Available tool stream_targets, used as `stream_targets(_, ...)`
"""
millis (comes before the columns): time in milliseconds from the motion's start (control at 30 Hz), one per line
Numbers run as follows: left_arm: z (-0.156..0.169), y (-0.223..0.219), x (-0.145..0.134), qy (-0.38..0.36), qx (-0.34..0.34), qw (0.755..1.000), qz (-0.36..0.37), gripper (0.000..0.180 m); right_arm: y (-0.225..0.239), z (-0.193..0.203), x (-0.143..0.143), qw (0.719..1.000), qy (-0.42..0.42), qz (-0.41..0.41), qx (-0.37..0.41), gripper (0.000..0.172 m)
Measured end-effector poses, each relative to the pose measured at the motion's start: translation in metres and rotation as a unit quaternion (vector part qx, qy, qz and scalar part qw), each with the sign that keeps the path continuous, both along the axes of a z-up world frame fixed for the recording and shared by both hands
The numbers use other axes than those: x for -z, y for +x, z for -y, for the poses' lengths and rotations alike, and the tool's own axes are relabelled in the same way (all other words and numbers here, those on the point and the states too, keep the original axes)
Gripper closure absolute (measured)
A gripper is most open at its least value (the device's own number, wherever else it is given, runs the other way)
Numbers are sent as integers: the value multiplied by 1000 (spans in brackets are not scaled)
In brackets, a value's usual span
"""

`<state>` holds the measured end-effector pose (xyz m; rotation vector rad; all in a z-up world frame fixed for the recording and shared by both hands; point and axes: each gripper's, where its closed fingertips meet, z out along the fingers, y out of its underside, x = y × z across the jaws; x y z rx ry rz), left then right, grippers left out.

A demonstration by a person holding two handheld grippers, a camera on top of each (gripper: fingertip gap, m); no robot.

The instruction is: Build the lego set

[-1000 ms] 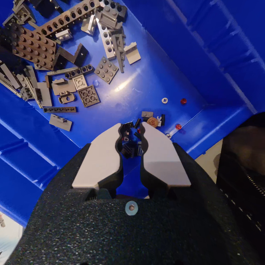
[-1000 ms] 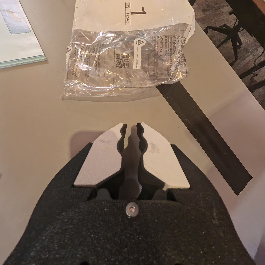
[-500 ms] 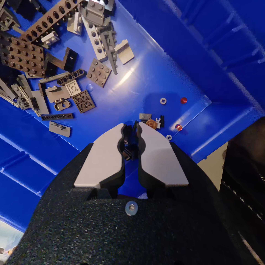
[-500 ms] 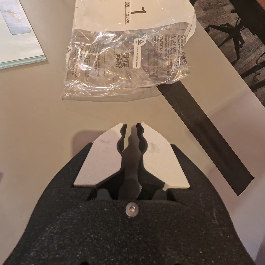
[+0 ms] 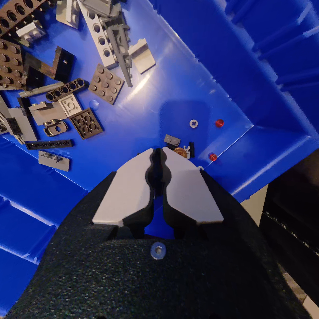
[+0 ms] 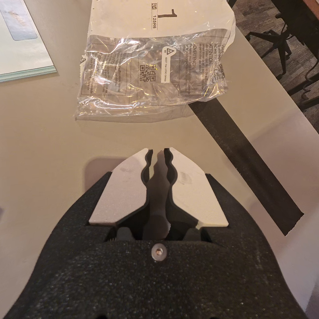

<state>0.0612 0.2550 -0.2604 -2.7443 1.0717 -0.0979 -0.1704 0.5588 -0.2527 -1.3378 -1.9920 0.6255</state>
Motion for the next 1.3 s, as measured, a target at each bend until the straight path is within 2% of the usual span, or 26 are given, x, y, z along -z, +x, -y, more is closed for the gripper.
stream_targets(100,-7,-1,-6,23,-24,999,6,175,0,0,0,1000,-1,1,0,156)
stream_targets(167,-14,0,-20,55,-46,997,31,176,0,0,0,1000,0,0,0,157)
stream_targets(333,-21,-16,-87,173,-129,969,123,176,0,0,0,1000,0,0,0,157)
stream_targets(433,-6,-52,-126,231,-186,943,153,176,0,0,0,1000,0,0,0,156)
stream_targets(533,20,-92,-141,253,-251,920,162,176,0,0,0,1000,-1,0,1,156)
stream_targets(633,47,-126,-124,247,-301,911,134,176,0,0,0,1000,-2,1,1,156)
stream_targets(833,75,-149,-42,186,-345,915,94,176,0,-1,-1,1000,2,-2,4,155)
stream_targets(933,81,-159,-13,169,-353,918,64,176,0,-2,-1,1000,10,-6,6,155)
stream_targets(1033,83,-160,0,162,-354,919,61,176,0,-2,-1,1000,12,-8,6,155)
stream_targets(1300,82,-161,0,184,-359,911,84,173,0,-2,-1,1000,2,-2,6,155)
